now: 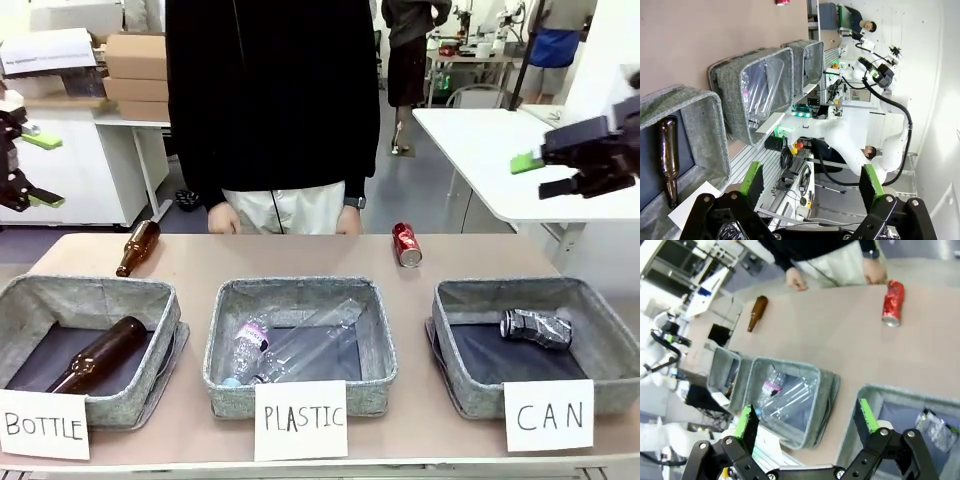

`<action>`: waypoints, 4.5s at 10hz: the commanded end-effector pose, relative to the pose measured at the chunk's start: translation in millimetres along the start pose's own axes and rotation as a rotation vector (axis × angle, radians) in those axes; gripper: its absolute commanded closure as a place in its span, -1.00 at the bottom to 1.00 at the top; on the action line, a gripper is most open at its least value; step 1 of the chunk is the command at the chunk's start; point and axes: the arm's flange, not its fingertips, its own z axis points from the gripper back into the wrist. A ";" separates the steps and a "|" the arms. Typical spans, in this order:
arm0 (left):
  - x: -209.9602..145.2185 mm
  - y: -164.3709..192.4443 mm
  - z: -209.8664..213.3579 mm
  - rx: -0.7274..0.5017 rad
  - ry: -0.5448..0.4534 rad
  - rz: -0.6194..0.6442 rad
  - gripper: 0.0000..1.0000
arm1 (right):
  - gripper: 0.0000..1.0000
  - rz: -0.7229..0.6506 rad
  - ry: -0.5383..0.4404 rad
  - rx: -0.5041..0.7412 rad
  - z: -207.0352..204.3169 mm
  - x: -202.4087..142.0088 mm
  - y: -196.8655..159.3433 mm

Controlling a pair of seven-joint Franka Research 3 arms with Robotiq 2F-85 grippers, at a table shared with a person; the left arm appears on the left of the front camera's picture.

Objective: Sort the can waste into the basket.
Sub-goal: Pick up the can waste from the table and place it in the right Fabric basket.

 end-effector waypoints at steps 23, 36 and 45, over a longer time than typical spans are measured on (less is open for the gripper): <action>-1.2 -3.0 1.0 0.009 0.001 0.006 -1.00 | -1.00 -0.045 0.511 -0.608 -373.4 137.3 -147.0; -1.2 -3.0 1.0 0.009 0.001 0.006 -1.00 | 1.00 -0.052 0.540 -0.683 -352.8 125.9 -139.0; -1.2 -3.0 1.0 0.009 0.001 0.006 -1.00 | 1.00 0.215 0.732 -0.196 -59.1 -40.9 -78.3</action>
